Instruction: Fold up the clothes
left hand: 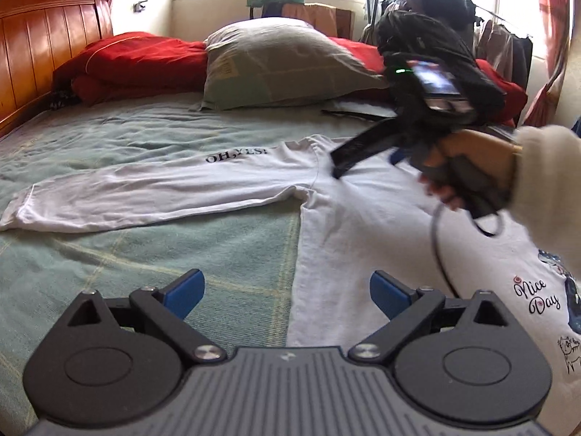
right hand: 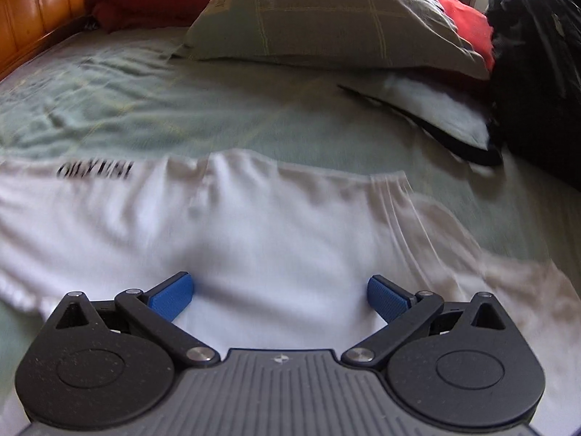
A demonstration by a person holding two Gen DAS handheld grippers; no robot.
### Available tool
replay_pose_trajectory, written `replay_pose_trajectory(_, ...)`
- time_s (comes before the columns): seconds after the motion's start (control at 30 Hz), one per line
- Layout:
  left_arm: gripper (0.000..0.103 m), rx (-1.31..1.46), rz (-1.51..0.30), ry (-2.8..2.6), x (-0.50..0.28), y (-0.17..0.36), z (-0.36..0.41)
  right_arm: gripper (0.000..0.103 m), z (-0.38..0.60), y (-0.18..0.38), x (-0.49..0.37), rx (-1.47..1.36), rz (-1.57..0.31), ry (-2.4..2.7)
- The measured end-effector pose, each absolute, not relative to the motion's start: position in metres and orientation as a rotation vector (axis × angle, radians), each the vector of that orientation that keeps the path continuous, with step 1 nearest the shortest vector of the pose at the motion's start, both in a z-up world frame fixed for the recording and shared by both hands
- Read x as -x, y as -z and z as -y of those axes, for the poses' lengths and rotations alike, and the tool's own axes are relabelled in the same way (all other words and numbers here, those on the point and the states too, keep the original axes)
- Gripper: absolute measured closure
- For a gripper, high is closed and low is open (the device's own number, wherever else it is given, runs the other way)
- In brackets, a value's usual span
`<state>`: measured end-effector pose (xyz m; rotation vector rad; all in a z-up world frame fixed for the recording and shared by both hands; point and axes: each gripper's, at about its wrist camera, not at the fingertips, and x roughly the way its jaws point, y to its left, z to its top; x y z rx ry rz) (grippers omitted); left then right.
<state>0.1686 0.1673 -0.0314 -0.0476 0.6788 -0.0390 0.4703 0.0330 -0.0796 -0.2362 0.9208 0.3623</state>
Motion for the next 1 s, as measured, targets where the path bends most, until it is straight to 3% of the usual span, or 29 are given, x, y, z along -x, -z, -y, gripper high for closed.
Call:
replay_pose_trajectory(0.4, 0.005, 0.068, -0.669, -0.048, -0.158, 0.034, -0.193, 0.000, -0.051, 0.080, -0.521, 0.164, -0.885, -0.360)
replay_pose_trajectory(0.7, 0.005, 0.072, -0.682, -0.039, -0.159, 0.033, -0.191, 0.000, -0.055, 0.041, -0.458, 0.280, -0.853, -0.522)
replay_pose_trajectory(1.0, 0.005, -0.004, -0.690, 0.024, -0.158, 0.021, -0.161, 0.000, 0.023, 0.004, -0.376, 0.300, -0.829, -0.541)
